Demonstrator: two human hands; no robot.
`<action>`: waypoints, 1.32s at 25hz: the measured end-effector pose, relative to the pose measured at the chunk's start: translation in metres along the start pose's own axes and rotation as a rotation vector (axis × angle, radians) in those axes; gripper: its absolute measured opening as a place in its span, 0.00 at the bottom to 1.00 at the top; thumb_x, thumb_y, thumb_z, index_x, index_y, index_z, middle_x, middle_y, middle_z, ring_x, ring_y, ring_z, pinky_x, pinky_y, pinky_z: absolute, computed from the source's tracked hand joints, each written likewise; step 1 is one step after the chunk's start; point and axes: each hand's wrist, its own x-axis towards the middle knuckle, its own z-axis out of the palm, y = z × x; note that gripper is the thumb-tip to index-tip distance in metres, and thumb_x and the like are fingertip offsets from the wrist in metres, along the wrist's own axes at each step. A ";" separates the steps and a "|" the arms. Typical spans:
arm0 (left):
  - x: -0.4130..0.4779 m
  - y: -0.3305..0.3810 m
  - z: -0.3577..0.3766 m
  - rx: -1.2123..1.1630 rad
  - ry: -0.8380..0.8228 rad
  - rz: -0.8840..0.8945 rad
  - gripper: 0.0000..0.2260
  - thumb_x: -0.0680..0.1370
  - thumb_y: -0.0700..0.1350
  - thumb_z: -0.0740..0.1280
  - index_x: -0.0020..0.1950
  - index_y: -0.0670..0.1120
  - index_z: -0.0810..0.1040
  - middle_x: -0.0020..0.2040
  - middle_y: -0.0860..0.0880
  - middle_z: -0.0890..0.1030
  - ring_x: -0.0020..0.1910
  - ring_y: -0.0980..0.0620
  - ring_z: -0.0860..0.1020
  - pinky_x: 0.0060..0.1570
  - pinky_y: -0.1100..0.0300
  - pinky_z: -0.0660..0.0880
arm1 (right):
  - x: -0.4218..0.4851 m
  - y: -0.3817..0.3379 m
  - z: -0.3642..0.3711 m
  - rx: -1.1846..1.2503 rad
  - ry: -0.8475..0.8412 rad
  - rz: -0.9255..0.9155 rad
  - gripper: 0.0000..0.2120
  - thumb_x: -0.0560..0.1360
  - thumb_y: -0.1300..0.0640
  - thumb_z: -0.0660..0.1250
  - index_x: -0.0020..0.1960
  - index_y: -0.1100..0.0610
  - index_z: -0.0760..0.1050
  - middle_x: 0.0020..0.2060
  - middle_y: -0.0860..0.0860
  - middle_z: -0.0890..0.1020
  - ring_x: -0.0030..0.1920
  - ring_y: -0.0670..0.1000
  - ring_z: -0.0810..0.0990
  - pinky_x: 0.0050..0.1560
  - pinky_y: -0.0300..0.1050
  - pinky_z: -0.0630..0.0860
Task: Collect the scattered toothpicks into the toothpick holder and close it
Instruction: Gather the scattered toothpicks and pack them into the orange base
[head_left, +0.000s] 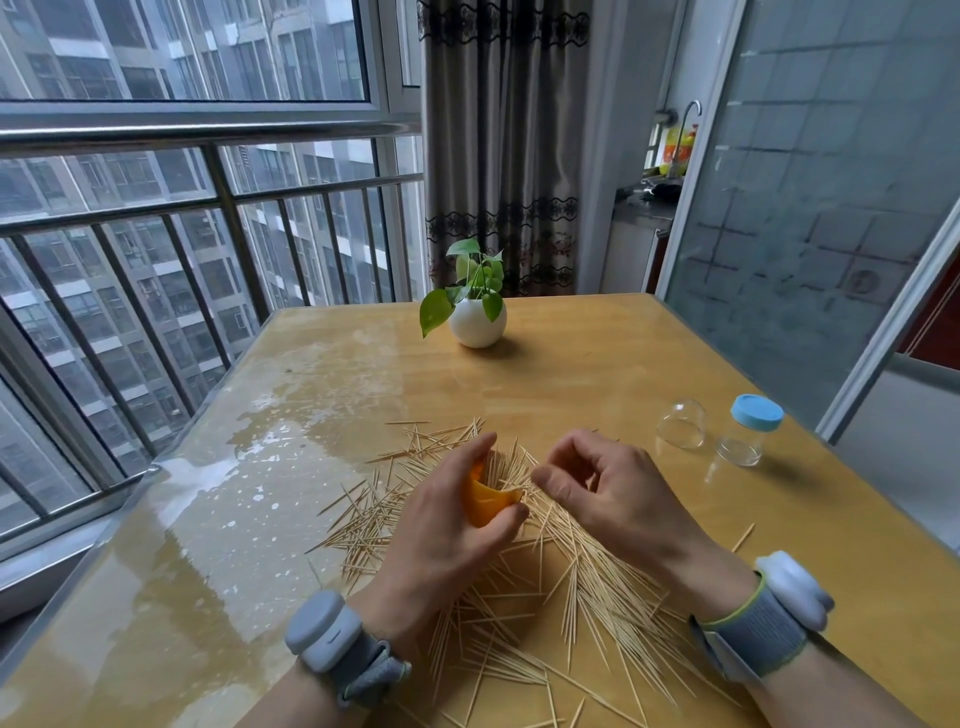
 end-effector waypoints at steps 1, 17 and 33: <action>0.000 0.000 0.000 0.001 0.010 0.004 0.35 0.72 0.55 0.75 0.76 0.52 0.67 0.65 0.56 0.75 0.61 0.61 0.74 0.54 0.78 0.68 | 0.000 0.000 0.000 -0.025 -0.073 0.017 0.09 0.76 0.48 0.70 0.43 0.54 0.79 0.33 0.50 0.80 0.33 0.46 0.77 0.32 0.42 0.74; 0.001 -0.003 0.000 -0.038 -0.175 0.072 0.39 0.70 0.52 0.71 0.78 0.62 0.56 0.60 0.54 0.74 0.52 0.58 0.78 0.52 0.62 0.78 | 0.010 0.005 -0.016 -0.182 -0.142 0.242 0.28 0.78 0.36 0.59 0.35 0.60 0.73 0.29 0.51 0.77 0.28 0.49 0.72 0.30 0.44 0.66; 0.009 -0.015 -0.029 -0.164 0.180 -0.011 0.37 0.73 0.38 0.73 0.77 0.57 0.60 0.55 0.57 0.75 0.44 0.56 0.79 0.43 0.62 0.79 | 0.024 -0.016 0.043 -0.731 -0.500 0.295 0.25 0.72 0.37 0.69 0.57 0.55 0.70 0.54 0.51 0.78 0.52 0.54 0.76 0.55 0.52 0.75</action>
